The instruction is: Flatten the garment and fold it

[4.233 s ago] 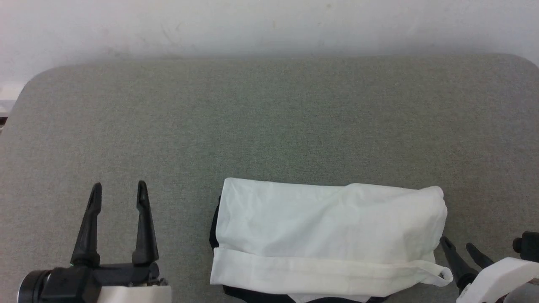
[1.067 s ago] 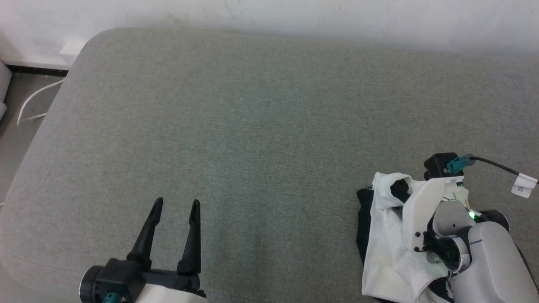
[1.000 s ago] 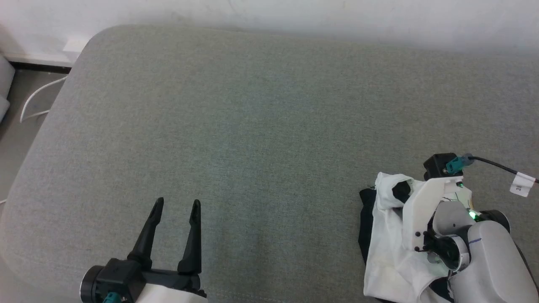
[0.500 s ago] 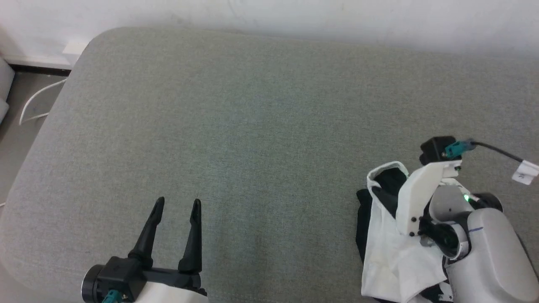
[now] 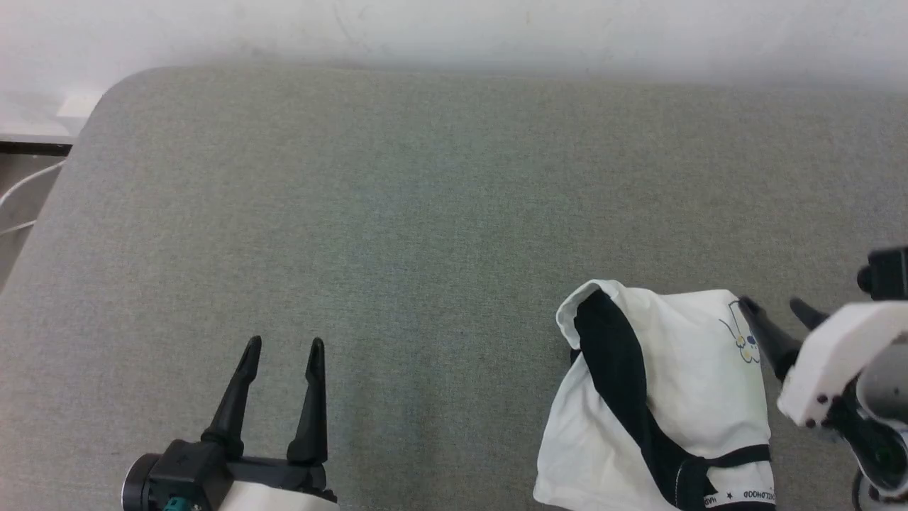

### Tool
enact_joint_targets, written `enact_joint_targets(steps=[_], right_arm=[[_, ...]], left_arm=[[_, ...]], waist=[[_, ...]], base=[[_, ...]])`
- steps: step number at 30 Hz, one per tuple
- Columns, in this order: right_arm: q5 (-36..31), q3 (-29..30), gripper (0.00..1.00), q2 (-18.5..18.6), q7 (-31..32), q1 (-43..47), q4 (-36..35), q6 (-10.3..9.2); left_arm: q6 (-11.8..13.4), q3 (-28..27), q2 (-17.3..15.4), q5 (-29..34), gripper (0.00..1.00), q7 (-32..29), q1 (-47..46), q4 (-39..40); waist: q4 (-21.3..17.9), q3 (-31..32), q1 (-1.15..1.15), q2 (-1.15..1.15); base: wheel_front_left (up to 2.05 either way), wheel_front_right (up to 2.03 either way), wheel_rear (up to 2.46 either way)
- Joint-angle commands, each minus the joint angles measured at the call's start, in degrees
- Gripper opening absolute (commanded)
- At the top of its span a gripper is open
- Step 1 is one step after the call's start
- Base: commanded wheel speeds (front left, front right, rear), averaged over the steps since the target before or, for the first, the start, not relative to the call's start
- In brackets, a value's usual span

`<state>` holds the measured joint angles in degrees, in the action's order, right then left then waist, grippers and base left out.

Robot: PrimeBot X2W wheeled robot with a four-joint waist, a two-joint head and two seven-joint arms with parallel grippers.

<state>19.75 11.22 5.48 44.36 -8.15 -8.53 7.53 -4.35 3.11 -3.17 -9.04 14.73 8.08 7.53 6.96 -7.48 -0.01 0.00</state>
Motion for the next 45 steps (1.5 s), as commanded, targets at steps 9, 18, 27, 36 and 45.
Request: enact_joint_targets(steps=[9, 18, 27, 36, 45], right_arm=[[0.16, 1.9, 1.0, -1.64, -0.84, 6.21, 1.41, -0.04], [-0.4, 2.77, 1.0, -2.3, -1.97, 5.16, 8.95, -0.04], [-1.38, 5.18, 1.0, -2.47, -1.84, 2.64, 15.08, -0.04], [-1.52, 4.51, 0.0, -2.57, -1.42, 1.27, 19.81, -0.04], [-3.5, -1.94, 0.0, -0.34, -7.37, 1.55, 14.84, -0.04]], left_arm=[[-1.03, -0.4, 0.21, 1.08, 1.0, 0.27, -0.94, 0.26], [-1.75, 0.15, -0.42, 2.04, 1.0, 0.27, -2.01, 0.15], [-2.13, 0.47, -0.55, 2.09, 1.0, 0.27, -2.83, 0.17], [-2.38, 0.62, -0.7, 2.12, 1.0, 0.27, -3.35, -0.7], [-2.29, 0.81, -0.68, 2.15, 1.0, 0.27, -1.85, -0.3]], waist=[[-0.95, -2.96, 0.01, 0.0], [1.32, -4.7, 0.01, 0.0], [3.09, -7.01, 0.01, 0.0], [3.54, -6.57, 0.01, 0.0], [1.73, -2.83, 0.01, 0.0]], base=[[0.0, 0.0, 0.0], [0.0, 0.0, 0.0], [0.0, 0.0, 0.0], [0.0, 0.0, 0.0], [0.0, 0.0, 0.0]])
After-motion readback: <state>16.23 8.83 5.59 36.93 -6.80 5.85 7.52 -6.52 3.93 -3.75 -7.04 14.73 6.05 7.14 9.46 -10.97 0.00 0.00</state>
